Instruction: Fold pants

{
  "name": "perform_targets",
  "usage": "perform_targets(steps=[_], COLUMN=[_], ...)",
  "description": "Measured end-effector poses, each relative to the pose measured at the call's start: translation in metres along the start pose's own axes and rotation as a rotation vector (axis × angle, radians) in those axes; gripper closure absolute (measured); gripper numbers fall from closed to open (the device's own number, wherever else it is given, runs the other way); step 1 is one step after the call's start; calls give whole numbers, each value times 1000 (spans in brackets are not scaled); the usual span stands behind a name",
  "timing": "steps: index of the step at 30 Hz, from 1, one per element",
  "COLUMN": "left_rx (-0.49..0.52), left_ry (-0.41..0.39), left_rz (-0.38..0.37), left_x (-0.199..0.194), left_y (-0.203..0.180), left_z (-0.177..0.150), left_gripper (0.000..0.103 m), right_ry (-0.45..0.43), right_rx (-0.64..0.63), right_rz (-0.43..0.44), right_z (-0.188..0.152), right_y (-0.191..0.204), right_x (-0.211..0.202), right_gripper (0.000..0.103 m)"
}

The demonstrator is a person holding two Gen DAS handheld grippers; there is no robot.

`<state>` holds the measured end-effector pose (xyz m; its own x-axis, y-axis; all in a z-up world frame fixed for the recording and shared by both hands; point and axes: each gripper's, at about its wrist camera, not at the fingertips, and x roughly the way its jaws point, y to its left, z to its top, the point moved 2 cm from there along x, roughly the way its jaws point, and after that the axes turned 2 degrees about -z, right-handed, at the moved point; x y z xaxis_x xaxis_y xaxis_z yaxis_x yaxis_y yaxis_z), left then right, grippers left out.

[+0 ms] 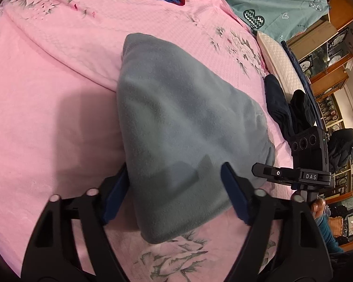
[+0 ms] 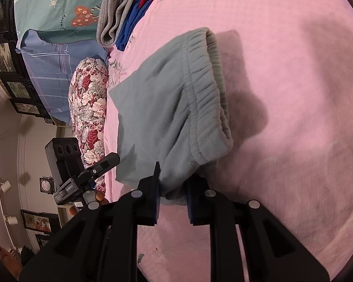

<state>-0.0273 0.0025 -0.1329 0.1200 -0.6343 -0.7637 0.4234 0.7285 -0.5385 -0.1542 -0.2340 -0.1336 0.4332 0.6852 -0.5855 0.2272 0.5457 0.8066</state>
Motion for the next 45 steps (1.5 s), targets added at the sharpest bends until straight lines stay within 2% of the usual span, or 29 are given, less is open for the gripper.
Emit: perform_targets(steps=[1, 2, 5, 10, 13, 16, 20, 23, 26, 28, 31, 33, 35, 37, 38, 40, 42, 43, 45], left_rx=[-5, -11, -22, 24, 16, 30, 88, 128, 186, 206, 235, 238, 238, 188, 165, 120, 95, 101, 135], left_ry=[0, -1, -11, -61, -69, -92, -164, -228, -320, -376, -506, -575, -626, -599, -573, -466, -345, -291, -309], left_rz=[6, 16, 31, 66, 55, 51, 73, 101, 164, 212, 287, 331, 342, 374, 382, 417, 444, 460, 511], left_x=[0, 0, -1, -8, -13, -24, -53, -82, -120, -144, -188, -205, -208, -186, -168, -116, -67, -43, -29], left_y=[1, 3, 7, -3, -4, -8, -24, -35, -53, -63, -79, -81, -71, -45, -30, 9, 40, 53, 58], left_z=[1, 1, 1, -1, 3, 13, 43, 82, 141, 183, 264, 309, 346, 380, 390, 400, 398, 392, 384], left_gripper=[45, 61, 86, 90, 91, 91, 91, 91, 91, 91, 91, 91, 90, 90, 90, 89, 89, 85, 67], right_ry=[0, 0, 0, -5, -11, -20, -43, -77, -136, -187, -276, -349, -436, -494, -493, -467, -400, -366, -310], right_rx=[0, 0, -2, -28, -52, -91, -191, -289, -399, -489, -609, -688, -782, -818, -804, -743, -656, -616, -569], right_rz=[0, 0, 0, -21, -48, -56, -53, -70, -75, -90, -124, -125, -128, -132, -142, -175, -256, -299, -381], right_z=[0, 0, 0, -3, -3, 0, 17, 41, 78, 111, 171, 211, 251, 284, 303, 340, 368, 375, 381], right_y=[0, 0, 0, 3, 8, 21, 56, 92, 140, 183, 251, 296, 336, 352, 350, 331, 289, 269, 227], right_x=[0, 0, -1, -2, -3, -6, -18, -27, -38, -46, -55, -60, -58, -45, -32, 3, 50, 69, 103], right_gripper=[86, 86, 86, 85, 85, 85, 86, 87, 87, 88, 88, 88, 88, 88, 88, 88, 88, 88, 88])
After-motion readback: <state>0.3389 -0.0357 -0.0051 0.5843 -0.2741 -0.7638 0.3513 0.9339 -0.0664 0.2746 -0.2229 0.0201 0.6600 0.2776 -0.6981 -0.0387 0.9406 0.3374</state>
